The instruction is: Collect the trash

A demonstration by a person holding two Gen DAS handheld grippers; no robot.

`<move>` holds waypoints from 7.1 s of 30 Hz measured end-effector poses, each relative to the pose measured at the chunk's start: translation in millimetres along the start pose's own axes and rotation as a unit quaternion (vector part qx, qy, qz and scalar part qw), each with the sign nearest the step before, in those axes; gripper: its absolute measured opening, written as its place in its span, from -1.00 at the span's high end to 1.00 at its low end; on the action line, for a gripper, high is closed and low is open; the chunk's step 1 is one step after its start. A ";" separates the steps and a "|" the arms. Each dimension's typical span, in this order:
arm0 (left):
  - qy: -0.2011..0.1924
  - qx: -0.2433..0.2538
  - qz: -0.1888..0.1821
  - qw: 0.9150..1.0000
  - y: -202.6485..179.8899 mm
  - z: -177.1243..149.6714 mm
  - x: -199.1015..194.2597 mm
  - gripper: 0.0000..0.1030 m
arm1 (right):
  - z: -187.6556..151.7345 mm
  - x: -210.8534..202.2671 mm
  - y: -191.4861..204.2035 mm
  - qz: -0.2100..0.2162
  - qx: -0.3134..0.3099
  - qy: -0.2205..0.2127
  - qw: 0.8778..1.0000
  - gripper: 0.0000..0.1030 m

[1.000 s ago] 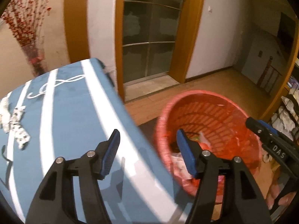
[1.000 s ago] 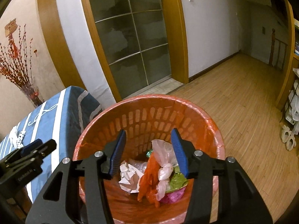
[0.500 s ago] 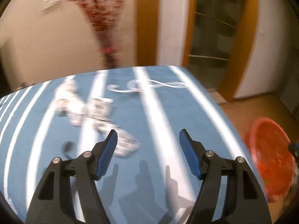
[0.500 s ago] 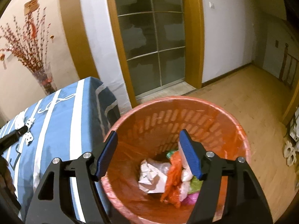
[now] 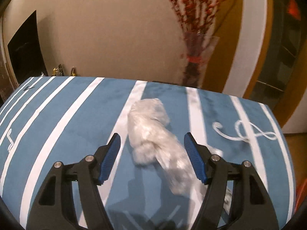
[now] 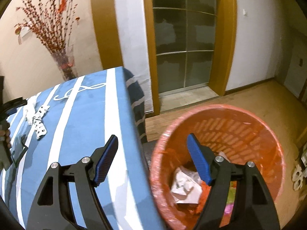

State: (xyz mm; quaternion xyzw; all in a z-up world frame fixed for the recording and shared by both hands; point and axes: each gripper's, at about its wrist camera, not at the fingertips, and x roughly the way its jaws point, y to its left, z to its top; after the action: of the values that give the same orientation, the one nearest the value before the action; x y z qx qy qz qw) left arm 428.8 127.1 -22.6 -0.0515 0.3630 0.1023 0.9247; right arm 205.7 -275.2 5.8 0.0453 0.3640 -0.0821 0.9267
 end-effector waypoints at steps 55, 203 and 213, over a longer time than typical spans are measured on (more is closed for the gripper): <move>-0.003 0.053 -0.097 0.994 40.1 -64.7 -79.8 0.40 | 12.9 47.6 164.4 0.168 -0.099 0.083 0.977 0.63; -0.169 0.098 -0.136 0.971 -47.9 -264.1 -365.5 -0.92 | -118.5 -243.6 -45.8 -0.134 0.037 -0.148 0.979 -0.95; -0.158 0.086 -0.118 0.976 -35.6 -283.4 -364.7 -0.92 | -135.6 -243.5 -38.5 -0.146 0.027 -0.138 0.979 -0.95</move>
State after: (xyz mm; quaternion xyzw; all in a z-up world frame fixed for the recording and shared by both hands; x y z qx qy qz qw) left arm -11.3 -11.0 19.6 0.0026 0.2107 -0.0327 0.9770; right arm -67.5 -264.5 71.8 0.0046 0.2331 -0.2320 0.9444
